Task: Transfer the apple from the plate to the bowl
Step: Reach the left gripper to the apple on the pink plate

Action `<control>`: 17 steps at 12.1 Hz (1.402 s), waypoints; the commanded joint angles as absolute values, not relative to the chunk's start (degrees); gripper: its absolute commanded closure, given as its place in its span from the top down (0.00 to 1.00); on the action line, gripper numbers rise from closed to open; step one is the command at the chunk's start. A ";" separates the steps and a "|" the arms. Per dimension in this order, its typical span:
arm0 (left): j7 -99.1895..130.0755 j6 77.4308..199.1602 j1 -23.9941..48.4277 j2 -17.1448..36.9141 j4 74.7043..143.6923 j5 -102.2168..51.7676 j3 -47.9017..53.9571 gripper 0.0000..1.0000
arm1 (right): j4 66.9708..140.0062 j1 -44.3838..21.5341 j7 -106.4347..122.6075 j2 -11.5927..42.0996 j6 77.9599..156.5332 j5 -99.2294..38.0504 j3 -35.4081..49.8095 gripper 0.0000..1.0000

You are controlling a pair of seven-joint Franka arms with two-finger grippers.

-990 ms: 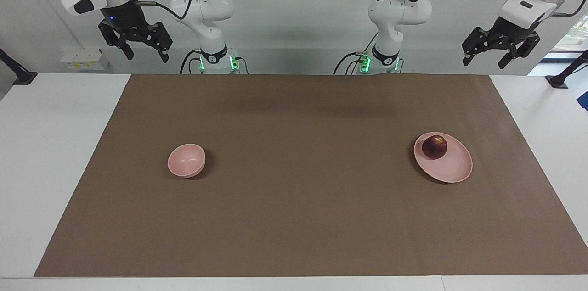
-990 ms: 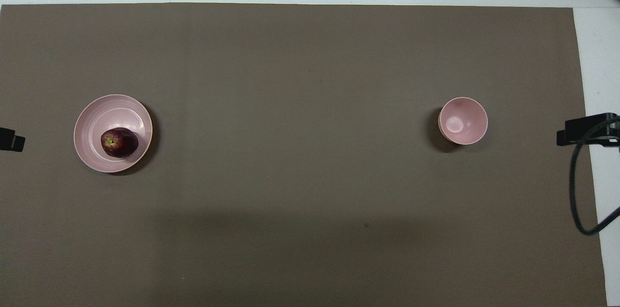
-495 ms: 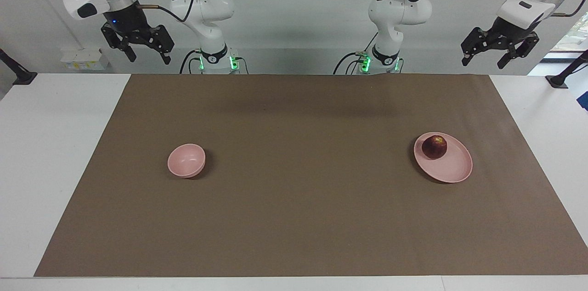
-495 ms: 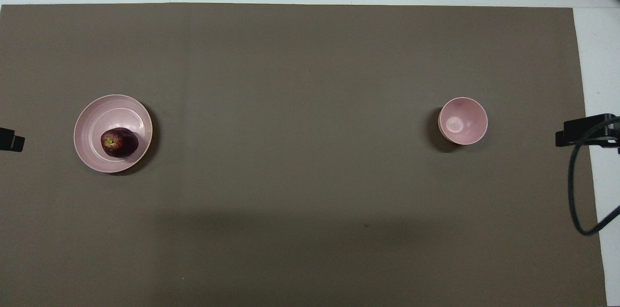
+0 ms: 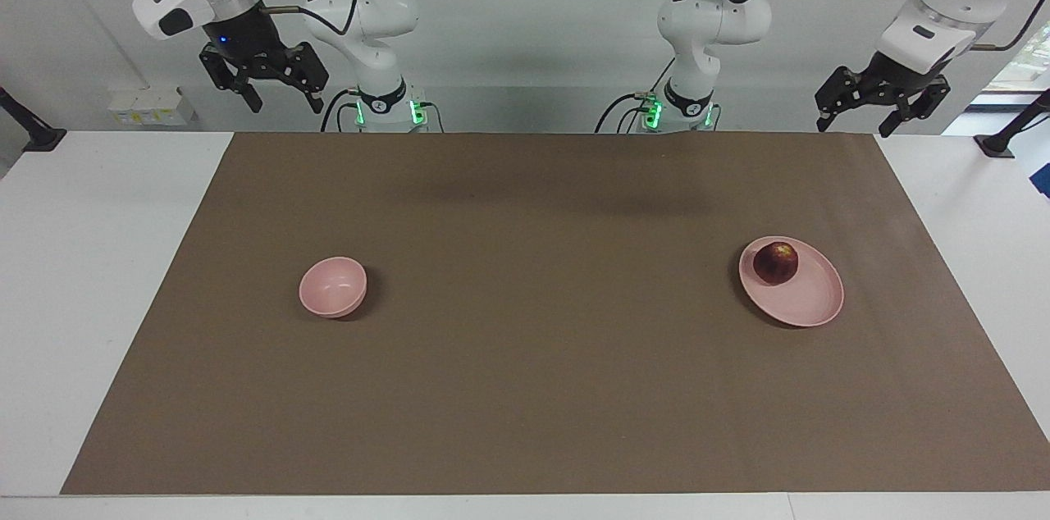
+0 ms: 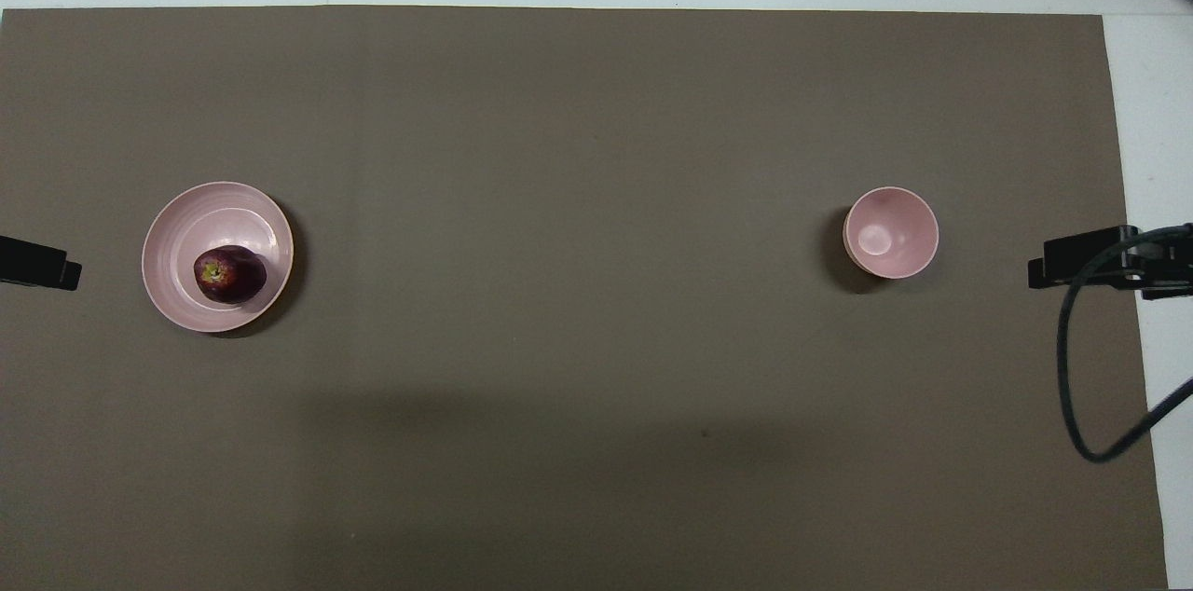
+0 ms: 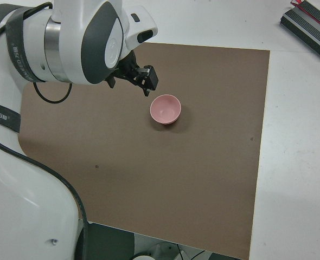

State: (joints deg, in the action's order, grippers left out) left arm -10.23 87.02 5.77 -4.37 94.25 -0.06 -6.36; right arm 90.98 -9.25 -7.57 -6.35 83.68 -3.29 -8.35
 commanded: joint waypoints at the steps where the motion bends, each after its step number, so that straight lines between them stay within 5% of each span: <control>1: -11.07 93.31 5.54 -6.59 102.37 0.09 -6.50 1.00 | 93.43 -9.14 -6.94 -8.09 85.08 -4.48 -8.09 1.00; 8: -11.07 115.45 6.06 -6.50 118.72 0.09 -6.50 1.00 | 94.30 -9.23 -3.43 -8.00 85.78 -8.44 -7.82 1.00; 17: -10.81 137.89 6.33 0.25 130.08 0.09 -6.50 1.00 | 98.79 -13.09 -6.15 -3.27 100.70 -13.61 -7.47 1.00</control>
